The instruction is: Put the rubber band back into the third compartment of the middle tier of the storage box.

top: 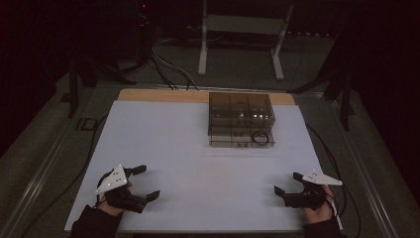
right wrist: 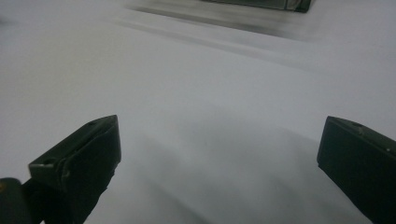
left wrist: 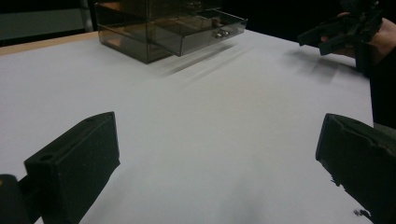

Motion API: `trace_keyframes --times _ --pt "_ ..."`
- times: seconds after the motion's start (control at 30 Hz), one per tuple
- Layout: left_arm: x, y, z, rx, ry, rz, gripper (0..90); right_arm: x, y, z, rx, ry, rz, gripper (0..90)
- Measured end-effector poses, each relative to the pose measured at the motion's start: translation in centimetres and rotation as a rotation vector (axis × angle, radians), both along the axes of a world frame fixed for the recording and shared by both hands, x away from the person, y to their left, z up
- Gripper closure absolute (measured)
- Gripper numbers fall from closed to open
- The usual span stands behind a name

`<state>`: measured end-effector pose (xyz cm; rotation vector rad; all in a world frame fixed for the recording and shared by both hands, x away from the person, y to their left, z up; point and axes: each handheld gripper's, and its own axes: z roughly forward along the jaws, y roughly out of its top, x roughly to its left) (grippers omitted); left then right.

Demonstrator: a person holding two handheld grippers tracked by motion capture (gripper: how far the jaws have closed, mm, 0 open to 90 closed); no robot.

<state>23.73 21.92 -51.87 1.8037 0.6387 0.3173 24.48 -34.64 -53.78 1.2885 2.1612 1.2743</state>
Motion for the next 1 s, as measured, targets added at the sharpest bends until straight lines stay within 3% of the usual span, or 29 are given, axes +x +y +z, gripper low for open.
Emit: trace_keyframes --times 0.43,0.77,1.0 --pt "-0.09 0.07 0.10 0.006 -0.005 -0.001 0.3 -0.10 0.20 0.28 0.008 -0.031 0.006 0.0" --pt "-0.06 0.03 0.02 0.006 -0.003 0.000 0.3 -0.33 0.17 0.56 0.054 -0.057 0.016 0.0" --pt "-0.03 0.05 0.06 0.007 -0.003 0.000 0.3 -0.37 0.23 0.47 0.041 -0.051 0.020 0.0"
